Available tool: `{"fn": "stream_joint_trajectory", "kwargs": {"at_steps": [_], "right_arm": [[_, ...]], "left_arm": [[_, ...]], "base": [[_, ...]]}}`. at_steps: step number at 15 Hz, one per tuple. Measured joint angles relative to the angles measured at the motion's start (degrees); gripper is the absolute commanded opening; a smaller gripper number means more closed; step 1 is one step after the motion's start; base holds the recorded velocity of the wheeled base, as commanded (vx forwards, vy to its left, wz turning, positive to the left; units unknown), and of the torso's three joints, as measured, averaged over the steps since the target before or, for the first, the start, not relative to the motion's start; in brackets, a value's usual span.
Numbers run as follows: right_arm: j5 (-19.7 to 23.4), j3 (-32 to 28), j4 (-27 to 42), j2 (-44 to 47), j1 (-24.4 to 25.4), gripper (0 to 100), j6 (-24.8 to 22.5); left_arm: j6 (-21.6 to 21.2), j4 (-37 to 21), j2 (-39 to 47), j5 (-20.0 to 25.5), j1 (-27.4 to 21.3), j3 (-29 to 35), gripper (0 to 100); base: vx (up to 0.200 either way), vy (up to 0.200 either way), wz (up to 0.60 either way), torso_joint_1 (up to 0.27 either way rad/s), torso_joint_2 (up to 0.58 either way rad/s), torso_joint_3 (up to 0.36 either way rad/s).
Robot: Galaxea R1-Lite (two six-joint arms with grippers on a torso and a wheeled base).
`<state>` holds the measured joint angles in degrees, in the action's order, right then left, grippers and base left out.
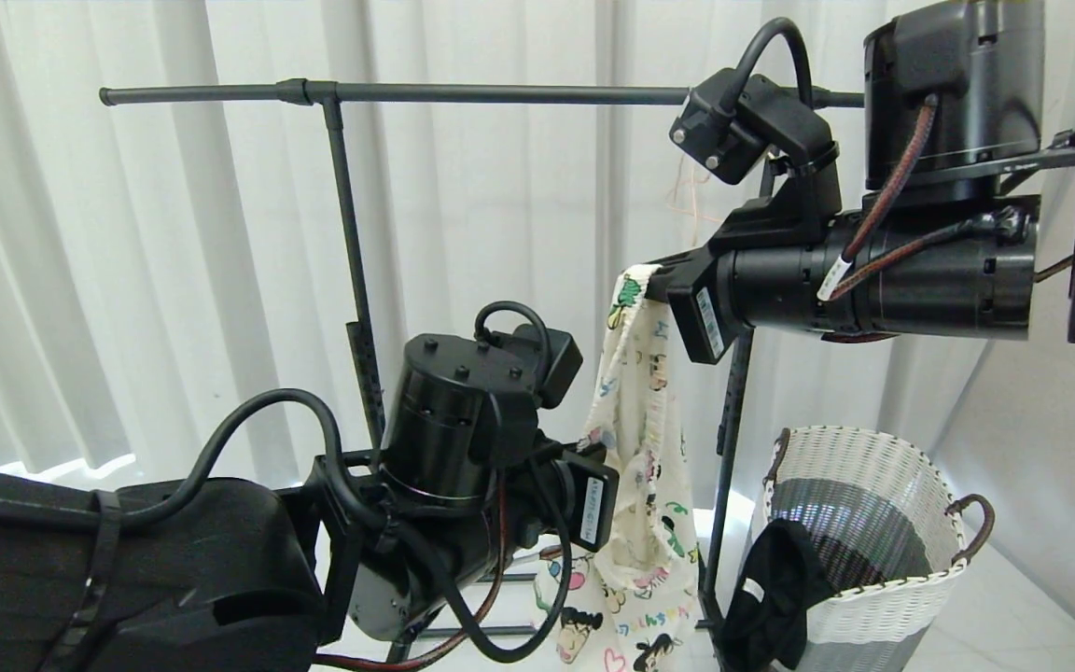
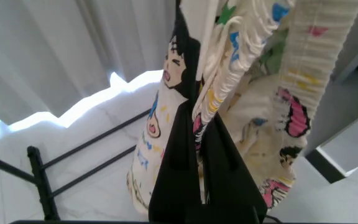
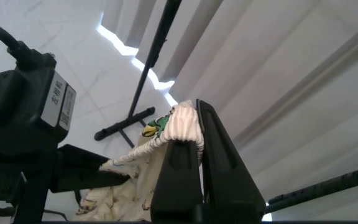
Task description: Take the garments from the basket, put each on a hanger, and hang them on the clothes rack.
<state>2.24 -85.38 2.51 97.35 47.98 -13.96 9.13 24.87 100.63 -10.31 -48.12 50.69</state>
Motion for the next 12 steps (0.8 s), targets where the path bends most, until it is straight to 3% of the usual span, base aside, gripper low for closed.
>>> {"fn": "stream_joint_trajectory", "kwargs": {"at_steps": [6,7,12], "right_arm": [[-1.2,-0.1,-0.4,-1.9,0.0,0,0.0],[-1.2,-0.1,-0.4,-2.2,-0.1,0,0.0],[-1.2,-0.1,-0.3,-2.7,1.5,0,0.0]], "left_arm": [[-0.5,6.2,-0.3,-0.9,-0.7,-6.9,0],[-0.6,6.7,-0.3,-0.8,-1.0,-7.2,100],[-0.5,9.1,-0.2,-0.8,-1.4,-7.4,100]], "base": [[0.000,0.000,0.00,0.000,0.00,0.000],[0.000,0.000,0.00,0.000,0.00,0.000],[0.000,0.000,0.00,0.000,0.00,0.000]]}}
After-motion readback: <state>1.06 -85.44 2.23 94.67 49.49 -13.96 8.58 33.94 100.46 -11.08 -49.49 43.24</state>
